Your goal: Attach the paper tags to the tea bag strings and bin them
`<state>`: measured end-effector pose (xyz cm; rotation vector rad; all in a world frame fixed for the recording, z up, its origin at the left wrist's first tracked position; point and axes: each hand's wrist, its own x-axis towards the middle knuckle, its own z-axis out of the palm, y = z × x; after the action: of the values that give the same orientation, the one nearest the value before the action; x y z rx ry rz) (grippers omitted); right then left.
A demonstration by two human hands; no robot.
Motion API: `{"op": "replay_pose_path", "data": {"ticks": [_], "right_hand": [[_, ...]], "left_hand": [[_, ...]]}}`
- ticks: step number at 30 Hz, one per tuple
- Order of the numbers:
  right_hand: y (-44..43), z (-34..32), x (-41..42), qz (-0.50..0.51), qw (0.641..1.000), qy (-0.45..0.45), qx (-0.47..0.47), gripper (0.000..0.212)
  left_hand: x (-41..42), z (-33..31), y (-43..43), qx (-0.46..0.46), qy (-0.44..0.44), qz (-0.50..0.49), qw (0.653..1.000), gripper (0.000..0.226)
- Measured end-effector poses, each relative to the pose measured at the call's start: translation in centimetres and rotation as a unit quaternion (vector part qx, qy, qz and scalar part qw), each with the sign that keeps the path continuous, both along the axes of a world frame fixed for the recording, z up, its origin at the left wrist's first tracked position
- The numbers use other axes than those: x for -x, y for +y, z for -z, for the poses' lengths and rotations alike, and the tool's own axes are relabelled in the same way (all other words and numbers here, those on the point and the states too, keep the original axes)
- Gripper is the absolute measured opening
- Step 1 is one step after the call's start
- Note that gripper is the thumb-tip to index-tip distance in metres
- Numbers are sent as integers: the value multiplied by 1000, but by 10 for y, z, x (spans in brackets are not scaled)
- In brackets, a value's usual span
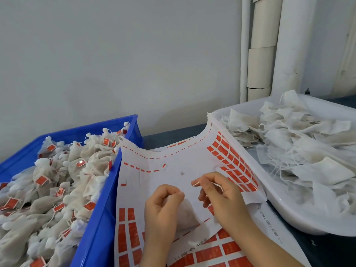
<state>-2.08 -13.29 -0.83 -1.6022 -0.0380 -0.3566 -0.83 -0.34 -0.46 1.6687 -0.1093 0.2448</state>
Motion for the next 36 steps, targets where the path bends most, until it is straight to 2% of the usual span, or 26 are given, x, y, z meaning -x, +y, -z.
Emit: {"op": "replay_pose_path", "data": {"ticks": [2,5,7,10,13,18,22,26,30,34,36], "right_hand": [[2,-2,-1,1,999,8,-41,18],[5,-5,-2,-30,986,42,-158,21],[6,-8,-3,-47,975,58,-210,31],[5,-10,-6,-64,957,65,-274,42],[3,-9,-6,-97,929,87,-347,35],[5,-3,-2,-129,929,115,-328,24],[7,-6,-1,-118,934,99,-322,21],[12,-9,-1,-128,922,94,-352,26],[11,-8,-1,-103,924,101,-355,23],[13,-4,2,-95,915,122,-371,17],[13,-4,2,-62,927,104,-355,29]], "left_hand": [[-1,0,1,-2,0,-2,1000,31],[-1,-2,3,-16,1,0,1000,40],[-3,-3,6,-9,-12,2,1000,42],[0,-2,5,-22,-29,42,998,33],[6,0,-2,-65,-14,78,995,17],[6,-4,3,-44,-23,136,989,15],[5,-3,4,-82,-39,140,986,17],[3,-7,9,-36,-36,158,986,17],[6,-7,5,-46,-21,171,984,29],[4,-2,8,-12,-4,129,992,31],[2,1,7,37,18,80,996,30]]}}
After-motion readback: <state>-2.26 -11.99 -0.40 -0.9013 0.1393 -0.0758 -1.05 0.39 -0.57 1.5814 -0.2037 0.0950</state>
